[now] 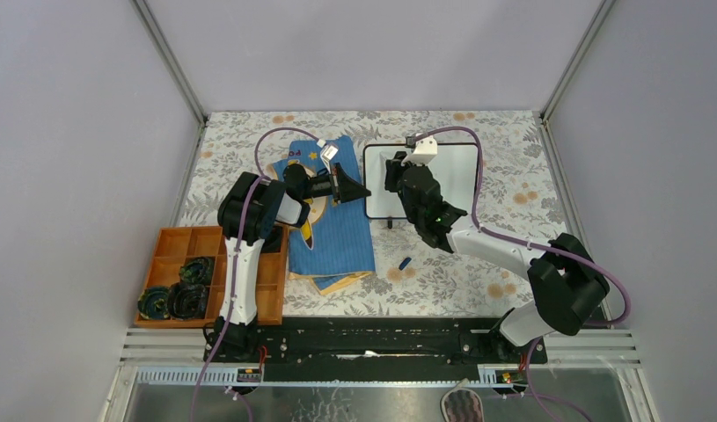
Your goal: Write a sentence on the whiteboard
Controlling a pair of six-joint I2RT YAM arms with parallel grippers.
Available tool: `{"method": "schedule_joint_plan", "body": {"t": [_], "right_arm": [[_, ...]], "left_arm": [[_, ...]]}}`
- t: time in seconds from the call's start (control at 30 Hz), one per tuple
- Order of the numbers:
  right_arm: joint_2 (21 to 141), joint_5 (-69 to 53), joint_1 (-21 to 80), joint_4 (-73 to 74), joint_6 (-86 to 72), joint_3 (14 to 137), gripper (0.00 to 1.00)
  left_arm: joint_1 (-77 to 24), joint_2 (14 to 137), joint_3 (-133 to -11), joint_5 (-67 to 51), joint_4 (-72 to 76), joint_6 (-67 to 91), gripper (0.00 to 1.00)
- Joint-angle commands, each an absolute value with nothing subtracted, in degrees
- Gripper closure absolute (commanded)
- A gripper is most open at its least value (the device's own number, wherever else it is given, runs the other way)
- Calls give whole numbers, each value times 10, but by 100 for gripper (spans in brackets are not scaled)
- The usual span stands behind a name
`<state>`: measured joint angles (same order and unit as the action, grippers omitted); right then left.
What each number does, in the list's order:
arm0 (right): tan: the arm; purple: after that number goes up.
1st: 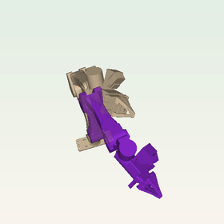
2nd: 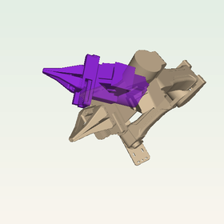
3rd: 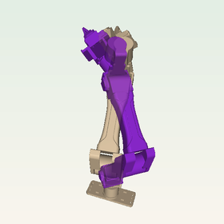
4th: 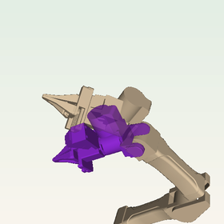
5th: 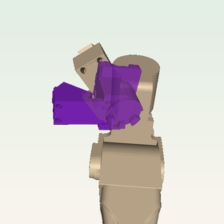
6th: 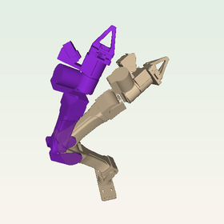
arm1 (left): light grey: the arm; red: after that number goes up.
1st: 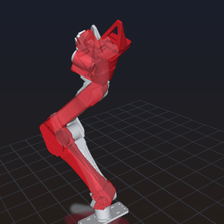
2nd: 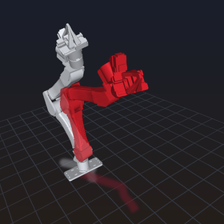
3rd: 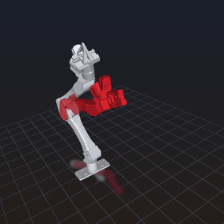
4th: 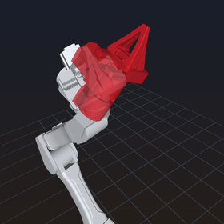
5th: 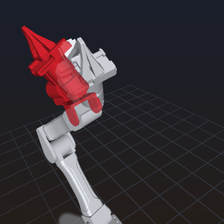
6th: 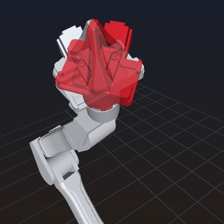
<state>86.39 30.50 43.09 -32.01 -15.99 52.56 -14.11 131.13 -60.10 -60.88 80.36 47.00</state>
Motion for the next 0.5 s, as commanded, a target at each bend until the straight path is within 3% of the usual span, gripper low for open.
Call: {"method": "schedule_joint_plan", "body": {"t": [0.0,0.47], "right_arm": [[867,302,425,-338,-173,545,100],[872,297,419,-308,-182,537,100]], "left_arm": [[-131,1329,-598,-606,810,482,100],[-131,1325,-596,-605,811,481,100]]}}
